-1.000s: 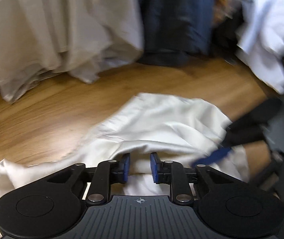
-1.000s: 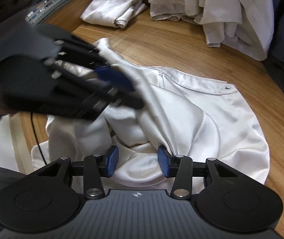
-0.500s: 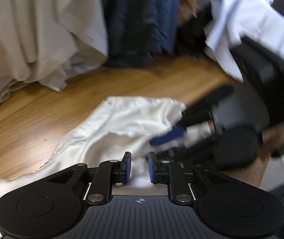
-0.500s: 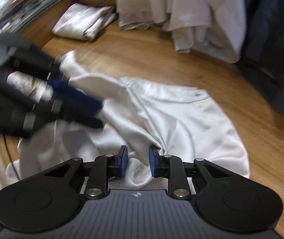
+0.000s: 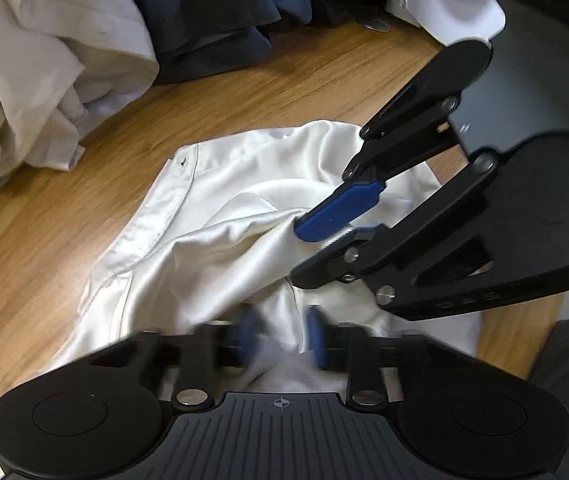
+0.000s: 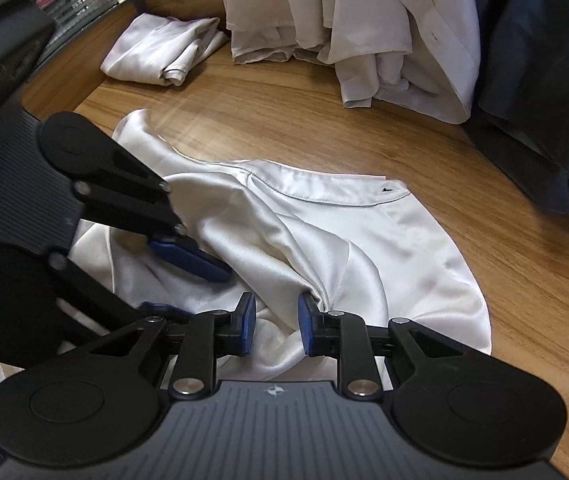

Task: Fold clothes
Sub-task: 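Pinch the shirt fabric with the left gripper while the right gripper pinches beside it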

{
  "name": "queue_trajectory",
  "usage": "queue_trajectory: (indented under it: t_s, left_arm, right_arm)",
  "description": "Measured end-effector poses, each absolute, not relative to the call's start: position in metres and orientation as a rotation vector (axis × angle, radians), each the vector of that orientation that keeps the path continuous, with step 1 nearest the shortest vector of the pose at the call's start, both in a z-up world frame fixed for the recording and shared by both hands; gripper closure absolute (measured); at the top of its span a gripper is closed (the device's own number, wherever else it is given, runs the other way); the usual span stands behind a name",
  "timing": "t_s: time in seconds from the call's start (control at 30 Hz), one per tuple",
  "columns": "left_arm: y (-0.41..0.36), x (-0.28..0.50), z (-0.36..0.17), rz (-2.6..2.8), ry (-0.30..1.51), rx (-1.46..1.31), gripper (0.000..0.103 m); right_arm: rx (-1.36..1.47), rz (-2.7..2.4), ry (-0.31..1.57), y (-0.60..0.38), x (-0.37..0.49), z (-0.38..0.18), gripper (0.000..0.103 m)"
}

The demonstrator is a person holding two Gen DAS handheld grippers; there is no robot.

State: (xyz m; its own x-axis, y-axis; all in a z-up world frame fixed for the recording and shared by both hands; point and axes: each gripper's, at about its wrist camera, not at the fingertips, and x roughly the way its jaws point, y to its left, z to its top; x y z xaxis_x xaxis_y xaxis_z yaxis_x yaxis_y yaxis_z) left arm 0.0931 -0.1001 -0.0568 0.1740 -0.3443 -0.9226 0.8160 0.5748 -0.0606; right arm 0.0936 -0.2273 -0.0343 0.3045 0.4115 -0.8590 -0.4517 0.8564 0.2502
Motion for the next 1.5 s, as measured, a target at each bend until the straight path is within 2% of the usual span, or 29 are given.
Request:
queue_trajectory:
  t_s: [0.23, 0.57, 0.6, 0.7, 0.77, 0.93, 1.23, 1.5]
  left_arm:
    - [-0.083, 0.088, -0.014, -0.849, 0.949, 0.436, 0.1]
    - [-0.048, 0.096, 0.054, -0.849, 0.896, 0.064, 0.1]
    - [-0.047, 0.093, 0.06, -0.857, 0.884, 0.044, 0.1]
    - [-0.041, 0.091, 0.07, -0.85, 0.866, 0.003, 0.101]
    - [-0.035, 0.09, 0.076, -0.819, 0.844, 0.011, 0.101]
    - [-0.018, 0.092, 0.074, -0.748, 0.846, -0.014, 0.101]
    - [-0.023, 0.064, 0.045, -0.763, 0.915, 0.08, 0.101]
    - [-0.019, 0.046, 0.03, -0.75, 0.934, 0.077, 0.1]
  right_arm:
    - [-0.076, 0.585, 1.107, -0.236, 0.083, -0.014, 0.07]
    - [-0.049, 0.676, 0.937, -0.239, 0.072, 0.055, 0.07]
    - [-0.058, 0.687, 0.919, -0.237, 0.071, 0.061, 0.072]
    - [-0.132, 0.703, 0.889, -0.23, 0.067, 0.072, 0.102]
    - [-0.172, 0.694, 0.859, -0.229, 0.062, 0.08, 0.102]
    - [-0.177, 0.703, 0.815, -0.238, 0.051, 0.101, 0.102]
    - [-0.16, 0.817, 0.982, -0.232, 0.038, 0.084, 0.1]
    - [-0.011, 0.782, 0.99, -0.228, 0.063, 0.075, 0.098]
